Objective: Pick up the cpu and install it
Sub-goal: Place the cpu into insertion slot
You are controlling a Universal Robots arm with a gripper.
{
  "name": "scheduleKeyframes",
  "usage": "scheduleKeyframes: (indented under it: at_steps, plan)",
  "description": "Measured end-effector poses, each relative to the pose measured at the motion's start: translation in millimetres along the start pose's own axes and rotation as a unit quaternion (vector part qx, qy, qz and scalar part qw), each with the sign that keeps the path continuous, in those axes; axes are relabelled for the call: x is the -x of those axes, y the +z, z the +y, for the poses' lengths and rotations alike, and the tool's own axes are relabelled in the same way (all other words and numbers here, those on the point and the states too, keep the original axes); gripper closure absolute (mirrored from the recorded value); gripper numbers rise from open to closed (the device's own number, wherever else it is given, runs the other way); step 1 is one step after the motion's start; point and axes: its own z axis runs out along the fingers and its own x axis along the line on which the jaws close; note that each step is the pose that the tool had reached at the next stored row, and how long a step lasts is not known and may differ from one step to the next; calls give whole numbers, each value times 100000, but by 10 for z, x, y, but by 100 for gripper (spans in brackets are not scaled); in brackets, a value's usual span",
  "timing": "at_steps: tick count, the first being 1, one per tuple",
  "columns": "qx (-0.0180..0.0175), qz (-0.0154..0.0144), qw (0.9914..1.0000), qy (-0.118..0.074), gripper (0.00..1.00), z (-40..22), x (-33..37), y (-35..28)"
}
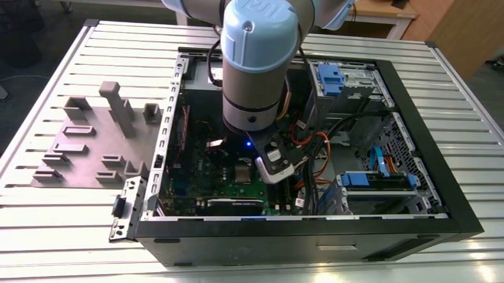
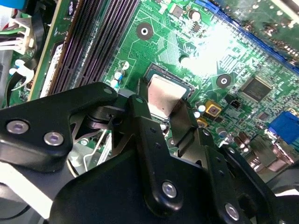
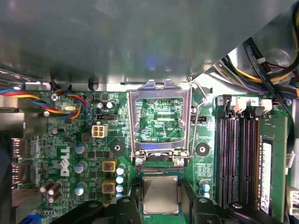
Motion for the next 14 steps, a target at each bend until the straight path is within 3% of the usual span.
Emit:
scheduleKeyframes:
  at_steps: [3,14]
  plan:
    - [-9,9,100000,-3,56,0,1,-29]
    - [-65,25,99999,-449,56,-2,2,-13]
